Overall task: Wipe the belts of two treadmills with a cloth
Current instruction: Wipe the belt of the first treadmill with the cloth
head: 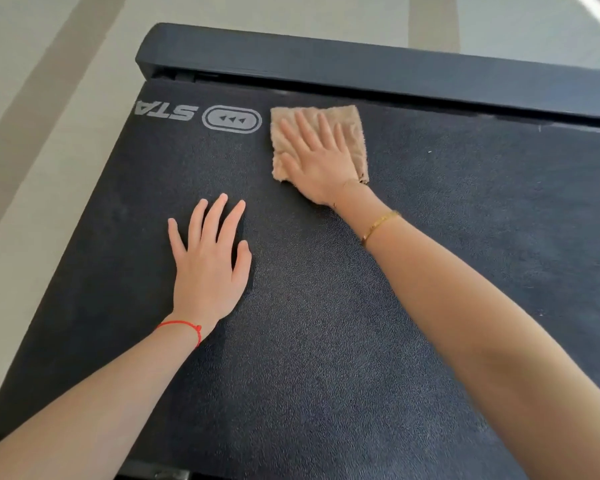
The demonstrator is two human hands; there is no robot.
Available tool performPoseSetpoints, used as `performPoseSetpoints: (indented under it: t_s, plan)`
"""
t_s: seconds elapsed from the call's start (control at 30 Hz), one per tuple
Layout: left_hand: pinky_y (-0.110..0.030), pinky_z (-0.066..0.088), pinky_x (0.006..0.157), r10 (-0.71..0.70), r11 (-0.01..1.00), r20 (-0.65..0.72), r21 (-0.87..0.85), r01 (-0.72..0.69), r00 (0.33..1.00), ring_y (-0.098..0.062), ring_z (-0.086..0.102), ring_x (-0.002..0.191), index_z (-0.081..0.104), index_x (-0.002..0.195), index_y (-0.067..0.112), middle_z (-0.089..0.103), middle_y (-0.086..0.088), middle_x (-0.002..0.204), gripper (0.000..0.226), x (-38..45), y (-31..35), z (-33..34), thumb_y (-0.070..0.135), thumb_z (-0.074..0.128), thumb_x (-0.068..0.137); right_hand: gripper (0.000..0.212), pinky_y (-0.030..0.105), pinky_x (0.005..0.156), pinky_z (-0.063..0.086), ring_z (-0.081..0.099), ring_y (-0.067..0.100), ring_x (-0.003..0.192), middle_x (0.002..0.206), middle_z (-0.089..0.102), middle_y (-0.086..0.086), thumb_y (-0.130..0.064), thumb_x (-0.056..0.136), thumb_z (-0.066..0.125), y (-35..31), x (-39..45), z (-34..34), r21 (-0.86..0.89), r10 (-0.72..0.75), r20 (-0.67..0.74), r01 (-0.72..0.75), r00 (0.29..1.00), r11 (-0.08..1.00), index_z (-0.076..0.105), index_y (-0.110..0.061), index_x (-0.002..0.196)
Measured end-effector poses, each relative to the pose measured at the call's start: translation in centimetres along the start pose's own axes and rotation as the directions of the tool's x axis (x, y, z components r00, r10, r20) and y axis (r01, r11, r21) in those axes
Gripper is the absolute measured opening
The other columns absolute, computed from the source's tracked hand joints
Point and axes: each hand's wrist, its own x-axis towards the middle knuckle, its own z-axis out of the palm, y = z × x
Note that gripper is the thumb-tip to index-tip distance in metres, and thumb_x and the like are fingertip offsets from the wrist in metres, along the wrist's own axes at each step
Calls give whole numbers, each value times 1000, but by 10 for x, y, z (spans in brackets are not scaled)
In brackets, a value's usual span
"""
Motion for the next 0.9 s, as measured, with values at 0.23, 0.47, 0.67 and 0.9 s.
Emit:
performPoseSetpoints:
  t_s: [0.23, 0.47, 0.67, 0.9]
  plan:
    - [-66, 10, 119, -1, 1000, -1, 5, 1, 1000, -25, 16, 152, 28, 155, 26, 25, -1, 163, 55, -1, -1, 2, 35, 30, 101, 63, 49, 121, -10, -9, 25, 152, 165, -5, -9, -60, 100, 21, 92, -32, -15, 18, 229, -48, -228, 972, 973, 0, -41, 156]
    - [-66, 10, 119, -10, 1000, -17, 9, 10, 1000, -25, 17, 152, 30, 155, 27, 26, -1, 163, 55, 1, -1, 5, 32, 38, 101, 61, 50, 121, -11, -12, 32, 151, 166, -8, -2, -53, 102, 18, 44, -27, -7, 42, 224, -34, -223, 974, 974, -1, -35, 157]
    - [-66, 11, 118, -1, 1000, -24, 14, 1, 1000, -25, 17, 152, 29, 155, 27, 26, 0, 163, 55, 0, -3, 7, 33, 36, 100, 59, 45, 121, -11, -10, 22, 151, 165, -3, -12, -56, 102, 19, 15, -107, 17, -1, -169, -11, 169, 986, 986, 2, -40, 156]
    - [-67, 11, 118, 5, 1000, -35, -3, -5, 999, -26, 19, 151, 31, 154, 27, 28, -2, 162, 54, 0, -4, 8, 34, 35, 100, 56, 44, 121, -12, -13, 24, 151, 165, -7, -9, -54, 103, 13, 76, -96, -5, 72, 228, -18, -226, 973, 971, -1, -40, 156]
